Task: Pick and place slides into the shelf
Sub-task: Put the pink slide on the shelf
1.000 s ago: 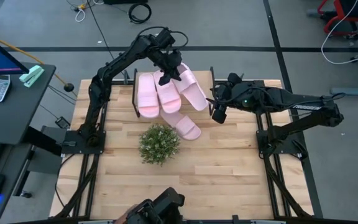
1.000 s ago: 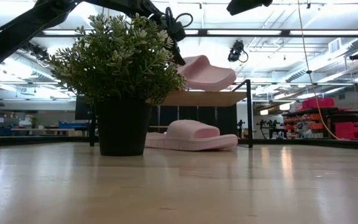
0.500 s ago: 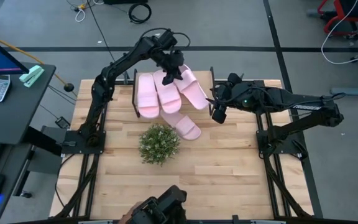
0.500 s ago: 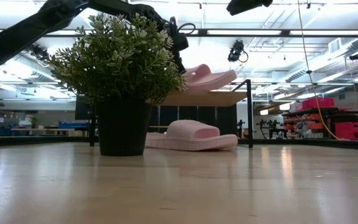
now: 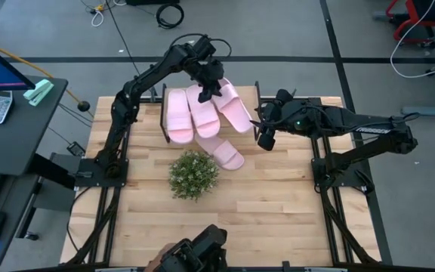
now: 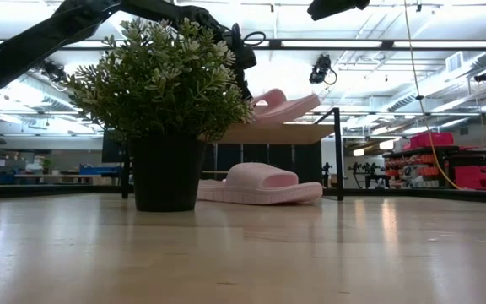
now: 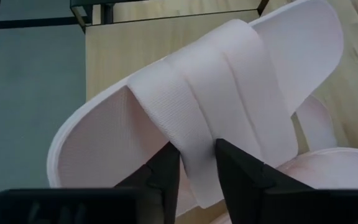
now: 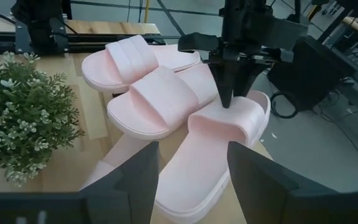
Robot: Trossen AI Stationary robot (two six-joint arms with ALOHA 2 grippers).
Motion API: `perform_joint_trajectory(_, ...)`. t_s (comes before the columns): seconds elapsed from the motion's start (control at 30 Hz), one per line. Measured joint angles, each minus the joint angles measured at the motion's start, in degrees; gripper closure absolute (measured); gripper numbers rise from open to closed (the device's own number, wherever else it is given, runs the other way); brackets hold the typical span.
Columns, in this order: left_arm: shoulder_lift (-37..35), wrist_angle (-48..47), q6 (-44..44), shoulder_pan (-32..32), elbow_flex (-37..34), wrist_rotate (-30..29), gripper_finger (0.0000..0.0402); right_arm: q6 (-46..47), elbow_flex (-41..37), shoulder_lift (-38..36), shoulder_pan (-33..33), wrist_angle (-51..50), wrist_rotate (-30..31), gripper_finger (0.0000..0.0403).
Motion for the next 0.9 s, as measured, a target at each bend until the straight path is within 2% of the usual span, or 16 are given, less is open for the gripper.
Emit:
perform_joint_trajectory(0.37, 0.0, 3.1, -3.0, 0.0, 0.0, -1.4, 0.0231, 1.3, 0.0, 0.0, 0.0, 0.0, -0.4, 0.0206)
perform_joint_trajectory(0.53, 0.0, 4.7, -4.1, 0.0, 0.0, -4.5, 0.0212, 1.3, 0.0, 0.0, 0.0, 0.0, -0.6, 0.0206)
perform_joint_trajectory(0.67, 0.0, 5.6, -4.4, 0.0, 0.0, -6.3, 0.0202, 1.3, 0.0, 0.0, 0.0, 0.0, -0.6, 0.0206)
perform_joint_trajectory(0.9, 0.0, 6.1, -12.6, -0.7, 0.0, -7.1, 0.0205, 0.6, 0.0, 0.0, 0.0, -0.1, -0.6, 0.0206)
